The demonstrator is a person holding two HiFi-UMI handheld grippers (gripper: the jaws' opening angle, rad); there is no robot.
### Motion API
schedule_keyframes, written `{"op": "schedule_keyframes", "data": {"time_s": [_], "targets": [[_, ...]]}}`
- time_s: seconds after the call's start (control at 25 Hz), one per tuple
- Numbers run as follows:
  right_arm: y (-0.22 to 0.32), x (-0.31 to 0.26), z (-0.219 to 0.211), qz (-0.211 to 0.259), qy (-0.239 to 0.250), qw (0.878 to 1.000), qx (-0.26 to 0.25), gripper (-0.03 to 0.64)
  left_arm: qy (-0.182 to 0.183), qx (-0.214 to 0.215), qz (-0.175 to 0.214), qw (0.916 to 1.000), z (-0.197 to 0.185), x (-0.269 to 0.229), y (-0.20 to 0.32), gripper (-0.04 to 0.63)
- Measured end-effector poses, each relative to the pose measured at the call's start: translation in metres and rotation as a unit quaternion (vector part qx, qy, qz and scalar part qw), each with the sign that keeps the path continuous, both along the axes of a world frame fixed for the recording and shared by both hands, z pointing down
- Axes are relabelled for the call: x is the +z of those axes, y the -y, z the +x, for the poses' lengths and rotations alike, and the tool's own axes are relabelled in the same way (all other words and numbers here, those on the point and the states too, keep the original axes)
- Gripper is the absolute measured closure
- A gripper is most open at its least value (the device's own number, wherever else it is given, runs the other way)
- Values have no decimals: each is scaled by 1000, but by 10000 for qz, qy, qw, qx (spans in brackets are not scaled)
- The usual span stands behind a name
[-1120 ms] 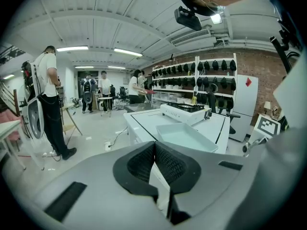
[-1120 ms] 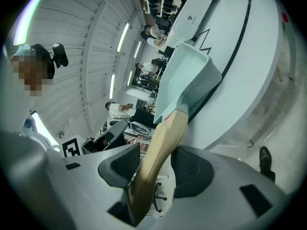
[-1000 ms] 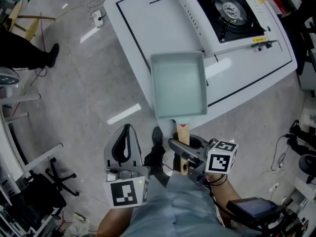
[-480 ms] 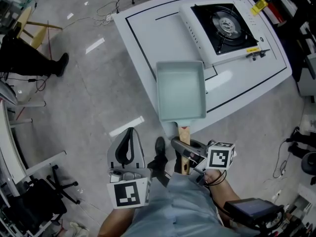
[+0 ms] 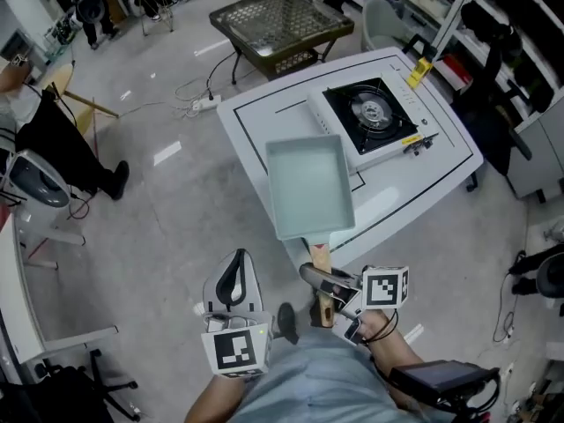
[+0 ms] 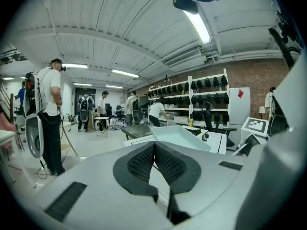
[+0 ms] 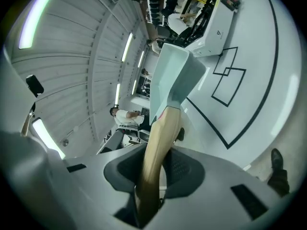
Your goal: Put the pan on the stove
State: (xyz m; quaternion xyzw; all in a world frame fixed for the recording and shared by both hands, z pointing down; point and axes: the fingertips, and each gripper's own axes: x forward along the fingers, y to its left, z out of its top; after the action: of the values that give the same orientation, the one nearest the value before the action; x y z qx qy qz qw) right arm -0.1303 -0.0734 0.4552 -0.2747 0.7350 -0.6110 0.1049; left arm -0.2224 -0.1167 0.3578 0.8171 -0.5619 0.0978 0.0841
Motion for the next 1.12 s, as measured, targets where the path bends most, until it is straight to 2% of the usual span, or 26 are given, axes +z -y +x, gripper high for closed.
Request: {"op": "schedule_keyframes", "data": {"time_s": [0.2,0.4,0.52,0.76,0.96,1.12], "targets": [[11,-35,-9,413,-115,9990,147,500,-112,198,507,9985,-11,-36,1,577],[-5,-50,-22,391,-176,9988,230,500,-127,282,679,9972,-26,-52,-16,577],[-11,-49,-24,391,-187,9987,264,500,-187,347,645,9971,-24,-52,-20,577],[-32,-52,-19,288,95,9991,295,500,-155,586,438,9972,-2,-45,-29,577],[-35,-39,9,205,-22,9991,361,499,-59,680,357,9970,27,-38,-30,577],[-33,-32,39,236,-96,9993,284,499,93,589,345,9976,57,-31,-28,577]]}}
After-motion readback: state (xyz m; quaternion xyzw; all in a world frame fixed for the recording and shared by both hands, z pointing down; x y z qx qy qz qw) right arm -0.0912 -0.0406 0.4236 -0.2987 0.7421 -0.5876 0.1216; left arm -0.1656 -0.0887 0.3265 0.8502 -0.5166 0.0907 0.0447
